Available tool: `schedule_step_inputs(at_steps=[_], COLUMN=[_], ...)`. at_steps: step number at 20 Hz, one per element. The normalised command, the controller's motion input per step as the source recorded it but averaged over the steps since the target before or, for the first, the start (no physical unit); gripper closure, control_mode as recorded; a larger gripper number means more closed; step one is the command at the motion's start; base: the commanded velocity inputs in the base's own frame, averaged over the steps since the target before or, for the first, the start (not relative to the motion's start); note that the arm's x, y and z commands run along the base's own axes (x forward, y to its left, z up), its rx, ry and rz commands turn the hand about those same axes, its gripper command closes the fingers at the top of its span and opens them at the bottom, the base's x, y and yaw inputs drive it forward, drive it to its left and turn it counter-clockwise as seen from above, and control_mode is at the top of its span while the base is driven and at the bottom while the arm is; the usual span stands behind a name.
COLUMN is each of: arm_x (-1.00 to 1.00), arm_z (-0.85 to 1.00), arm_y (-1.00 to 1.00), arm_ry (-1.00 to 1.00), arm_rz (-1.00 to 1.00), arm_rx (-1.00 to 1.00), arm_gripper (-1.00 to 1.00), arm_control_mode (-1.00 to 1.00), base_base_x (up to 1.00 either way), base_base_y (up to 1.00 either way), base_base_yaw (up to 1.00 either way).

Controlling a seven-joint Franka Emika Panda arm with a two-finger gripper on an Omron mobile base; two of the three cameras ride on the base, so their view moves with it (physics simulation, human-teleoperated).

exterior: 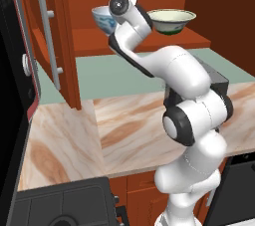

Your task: Move the bowls from the cabinet to the plates on the dining table.

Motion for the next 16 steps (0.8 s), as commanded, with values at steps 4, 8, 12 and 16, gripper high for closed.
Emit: schedule_step_inputs(at_steps=[4,8,12,16], arm_x=[0.44,0.28,0.04,0.0], arm_z=[0.0,-0.02,-0.21,-0.37], arm_y=[0.21,0.27,0.33,0.34], arm_ry=[0.0,0.0,0.0,0.0], arm_rz=[0.0,0.0,0.0,0.0], arm_rx=[0.0,0.0,0.0,-0.01], arm_gripper=[-1.0,-1.0,-1.0,-1.0], arm_control_mode=[-1.0,-1.0,-1.0,-1.0], base_base_x=[0.0,0.0,0.0,0.0], base_base_y=[0.0,0.0,0.0,0.0], base_base_yaw=[0.0,0.0,0.0,0.0])
